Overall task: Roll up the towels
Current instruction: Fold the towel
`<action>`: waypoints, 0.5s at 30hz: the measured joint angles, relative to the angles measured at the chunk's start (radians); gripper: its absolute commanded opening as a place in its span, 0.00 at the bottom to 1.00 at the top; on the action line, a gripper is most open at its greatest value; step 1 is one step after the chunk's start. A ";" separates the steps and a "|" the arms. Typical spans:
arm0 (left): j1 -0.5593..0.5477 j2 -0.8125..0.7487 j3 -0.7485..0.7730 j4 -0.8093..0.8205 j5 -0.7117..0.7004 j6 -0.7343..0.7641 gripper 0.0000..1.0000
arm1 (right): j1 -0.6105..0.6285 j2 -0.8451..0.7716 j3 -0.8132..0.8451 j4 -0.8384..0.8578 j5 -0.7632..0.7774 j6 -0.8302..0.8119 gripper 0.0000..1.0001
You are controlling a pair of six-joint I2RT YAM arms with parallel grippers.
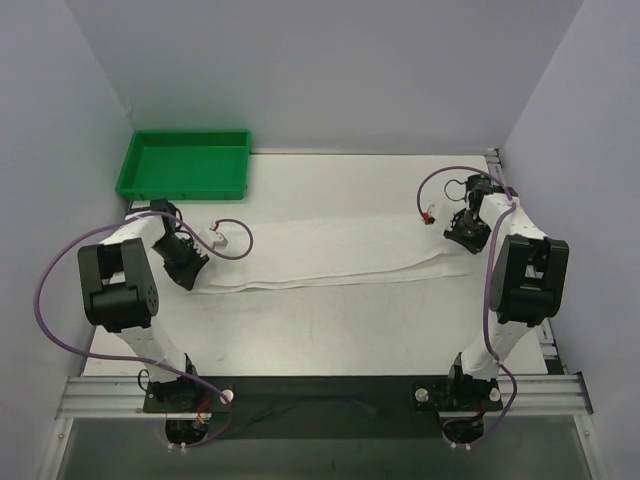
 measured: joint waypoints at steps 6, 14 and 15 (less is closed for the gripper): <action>-0.002 0.000 -0.007 0.006 0.000 -0.021 0.38 | 0.000 0.000 0.000 0.000 0.000 0.000 0.00; -0.002 0.000 -0.006 0.014 -0.007 -0.029 0.13 | 0.000 0.000 0.000 0.000 0.000 0.000 0.00; -0.002 0.000 -0.006 0.014 -0.008 -0.031 0.11 | 0.000 0.000 0.000 0.000 0.000 0.000 0.00</action>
